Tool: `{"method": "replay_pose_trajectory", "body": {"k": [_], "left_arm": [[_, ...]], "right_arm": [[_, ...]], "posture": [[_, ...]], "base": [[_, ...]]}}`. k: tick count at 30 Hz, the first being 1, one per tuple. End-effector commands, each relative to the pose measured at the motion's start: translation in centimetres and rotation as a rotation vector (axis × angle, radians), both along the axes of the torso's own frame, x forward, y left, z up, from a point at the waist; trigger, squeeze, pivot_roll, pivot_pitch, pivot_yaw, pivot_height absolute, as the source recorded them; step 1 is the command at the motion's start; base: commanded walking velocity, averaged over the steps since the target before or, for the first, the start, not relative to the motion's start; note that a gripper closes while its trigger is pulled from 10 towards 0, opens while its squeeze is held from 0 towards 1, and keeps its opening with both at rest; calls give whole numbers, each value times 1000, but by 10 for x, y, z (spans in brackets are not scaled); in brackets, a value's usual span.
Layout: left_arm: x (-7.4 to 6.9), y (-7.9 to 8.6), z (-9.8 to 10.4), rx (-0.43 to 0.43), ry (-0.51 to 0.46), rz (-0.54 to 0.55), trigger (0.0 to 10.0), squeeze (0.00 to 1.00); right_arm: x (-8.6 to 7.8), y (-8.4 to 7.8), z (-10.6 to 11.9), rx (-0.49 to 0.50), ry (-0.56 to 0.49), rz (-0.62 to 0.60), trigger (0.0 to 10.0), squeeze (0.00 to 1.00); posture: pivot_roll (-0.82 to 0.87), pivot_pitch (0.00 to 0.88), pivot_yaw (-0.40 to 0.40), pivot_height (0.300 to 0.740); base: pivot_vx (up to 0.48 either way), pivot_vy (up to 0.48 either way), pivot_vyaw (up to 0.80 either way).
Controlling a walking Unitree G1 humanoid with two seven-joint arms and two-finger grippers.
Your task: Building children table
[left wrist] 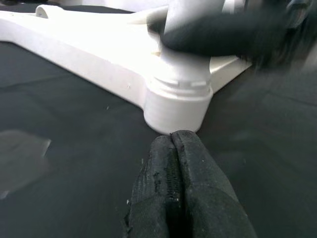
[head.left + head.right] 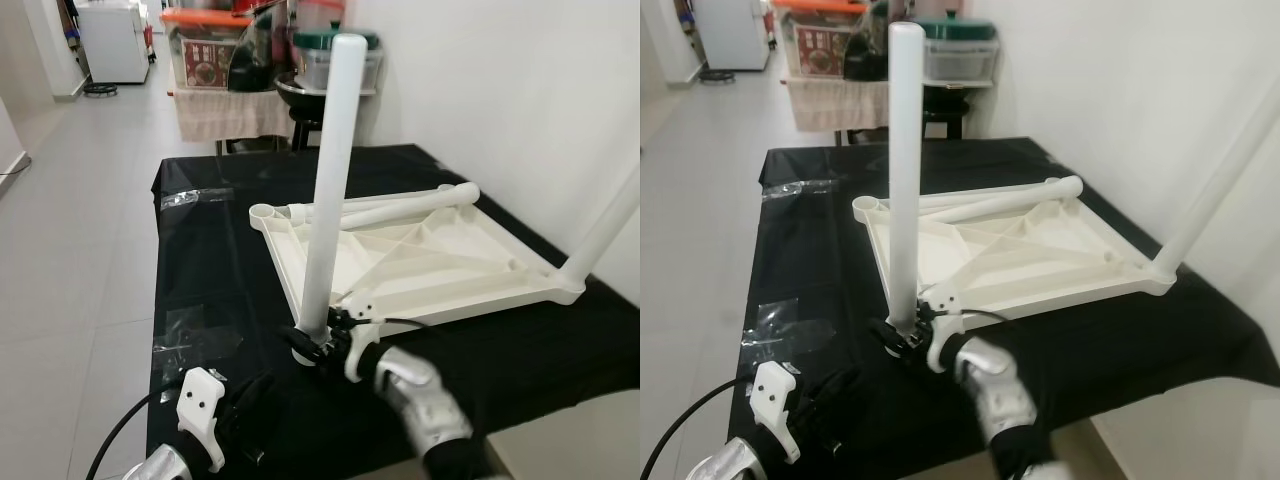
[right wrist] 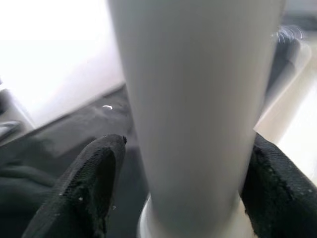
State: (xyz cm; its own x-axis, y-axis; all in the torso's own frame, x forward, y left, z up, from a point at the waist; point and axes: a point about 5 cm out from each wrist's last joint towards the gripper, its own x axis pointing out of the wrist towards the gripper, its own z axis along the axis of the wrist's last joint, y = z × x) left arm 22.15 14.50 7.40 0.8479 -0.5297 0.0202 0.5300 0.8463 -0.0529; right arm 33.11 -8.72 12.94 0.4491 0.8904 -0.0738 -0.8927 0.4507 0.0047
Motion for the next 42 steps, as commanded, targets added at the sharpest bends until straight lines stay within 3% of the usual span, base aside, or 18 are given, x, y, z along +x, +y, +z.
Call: {"method": "replay_pose_trajectory", "body": {"k": [1, 11, 12, 13, 14, 15, 25, 27, 30, 32, 33, 34, 35, 36, 37, 38, 40, 42], "left_arm": [[-1, -2, -5, -4, 29, -3, 10000, 0], [0, -1, -7, 10, 35, -8, 10000, 0], [1, 0, -8, 11, 36, -8, 10000, 0], [1, 0, -8, 11, 36, -8, 10000, 0], [1, 1, -8, 11, 38, -8, 10000, 0], [1, 1, -8, 12, 39, -9, 10000, 0], [0, 1, -9, 15, 43, -11, 10000, 0], [-2, 0, -11, 13, 47, -14, 10000, 0], [-3, 0, -11, 11, 47, -13, 10000, 0], [-4, 1, -11, 10, 47, -10, 10000, 0], [-4, 2, -11, 9, 48, -11, 10000, 0], [-4, 2, -11, 9, 48, -11, 10000, 0], [-4, 2, -11, 9, 48, -11, 10000, 0], [-4, 2, -10, 8, 48, -13, 10000, 0], [-4, 2, -10, 8, 48, -13, 10000, 0], [-4, 2, -10, 9, 50, -15, 10000, 0], [-3, 2, -11, 11, 50, -16, 10000, 0], [-3, 3, -11, 10, 52, -19, 10000, 0]], "right_arm": [[0, 4, 6, 10, -21, 96, 10000, 0], [25, 0, 40, -36, 25, 291, 10000, 0], [25, 0, 40, -27, 46, 313, 7647, 0], [25, 0, 40, -27, 46, 313, 7647, 0], [25, -2, 41, -13, 64, 330, 431, 0], [25, -4, 41, -1, 77, 342, 0, 0], [25, -16, 33, 32, 97, 334, 0, 0], [27, -35, 23, 16, 43, 142, 0, 0], [28, -41, 20, 3, 32, 62, 0, 0], [21, -30, -9, 23, 50, -235, 0, 0], [18, -22, -24, 86, 80, -539, 0, 0], [18, -22, -24, 86, 80, -539, 0, 0], [14, -19, -34, 124, 118, -752, 0, 0], [-8, -2, -59, 82, 175, -760, 0, 0], [-8, -2, -59, 82, 175, -760, 0, 0], [-32, 17, -79, 55, 237, -661, 0, 0], [-35, 20, -81, 64, 255, -637, 0, 0], [-18, 9, -65, 70, 189, -637, 0, 0]], "posture": [[100, 0, -90, 740], [139, 0, -98, 740], [142, 0, -97, 740], [142, 0, -97, 740], [143, 0, -95, 740], [143, 0, -95, 740], [129, 0, -81, 740], [109, 0, -84, 740], [106, 0, -88, 740], [79, 0, -86, 740], [70, 0, -83, 740], [70, 0, -83, 740], [70, 0, -83, 740], [80, 0, -82, 740], [80, 0, -82, 740], [68, 0, -57, 740], [68, 0, -57, 740], [60, 0, -71, 740]], "base": [[0, 0, 0], [0, 0, 0], [0, 0, 0], [0, 0, 0], [0, 0, 0], [0, 0, 0], [0, 0, 0], [0, 0, 0], [0, 0, 0], [0, 0, 0], [0, 0, 0], [0, 0, 0], [0, 0, 0], [0, 0, 0], [0, 0, 0], [0, 0, 0], [0, 0, 0], [0, 0, 0]]}}
